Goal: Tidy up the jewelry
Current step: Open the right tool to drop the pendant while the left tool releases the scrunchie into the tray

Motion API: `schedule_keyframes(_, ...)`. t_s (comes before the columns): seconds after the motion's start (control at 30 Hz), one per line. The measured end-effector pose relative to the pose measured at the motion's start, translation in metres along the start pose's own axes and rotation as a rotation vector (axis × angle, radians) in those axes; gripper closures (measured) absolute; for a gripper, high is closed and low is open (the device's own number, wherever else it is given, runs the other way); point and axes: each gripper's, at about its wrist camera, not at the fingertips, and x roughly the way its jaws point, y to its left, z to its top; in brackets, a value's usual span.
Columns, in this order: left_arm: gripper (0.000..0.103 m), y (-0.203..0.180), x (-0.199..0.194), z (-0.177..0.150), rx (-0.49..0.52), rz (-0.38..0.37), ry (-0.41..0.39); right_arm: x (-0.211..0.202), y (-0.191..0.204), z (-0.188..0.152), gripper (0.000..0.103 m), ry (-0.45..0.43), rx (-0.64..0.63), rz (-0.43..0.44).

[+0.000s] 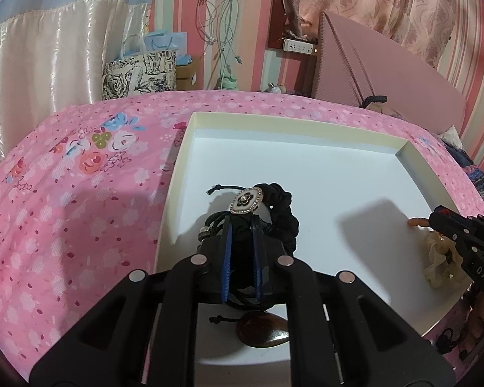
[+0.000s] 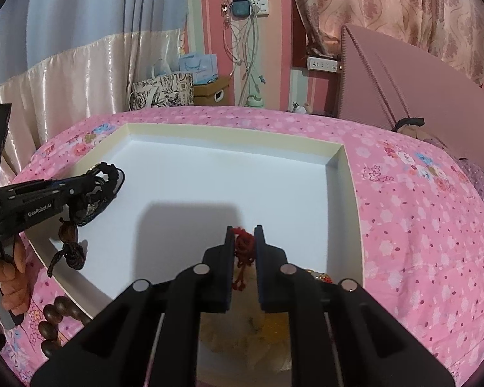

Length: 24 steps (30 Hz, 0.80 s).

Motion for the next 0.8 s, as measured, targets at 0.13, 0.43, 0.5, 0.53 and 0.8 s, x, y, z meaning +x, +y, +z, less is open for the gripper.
schedule_keyframes(0.13, 0.086, 0.0, 0.0, 0.0, -0.002, 0.003, 0.001, 0.0, -0.001, -0.001, 0.091, -0.002, 0.001, 0.004)
schedule_keyframes(0.43, 0.051, -0.003, -0.004, -0.002, 0.023, -0.002, -0.024, -0.006, -0.001, -0.001, 0.091, -0.037, 0.005, 0.022)
schedule_keyframes(0.5, 0.048, -0.002, -0.007, -0.002, 0.02, -0.005, -0.038, -0.008, -0.001, -0.001, 0.091, -0.049, 0.003, 0.032)
schedule_keyframes(0.53, 0.046, -0.001, -0.009, -0.002, 0.018, -0.01, -0.05, -0.009, 0.0, -0.001, 0.091, -0.056, 0.001, 0.031)
schedule_keyframes(0.8, 0.037, -0.006, -0.039, 0.003, 0.02, -0.022, -0.147, -0.021, -0.004, 0.002, 0.078, -0.095, 0.022, 0.042)
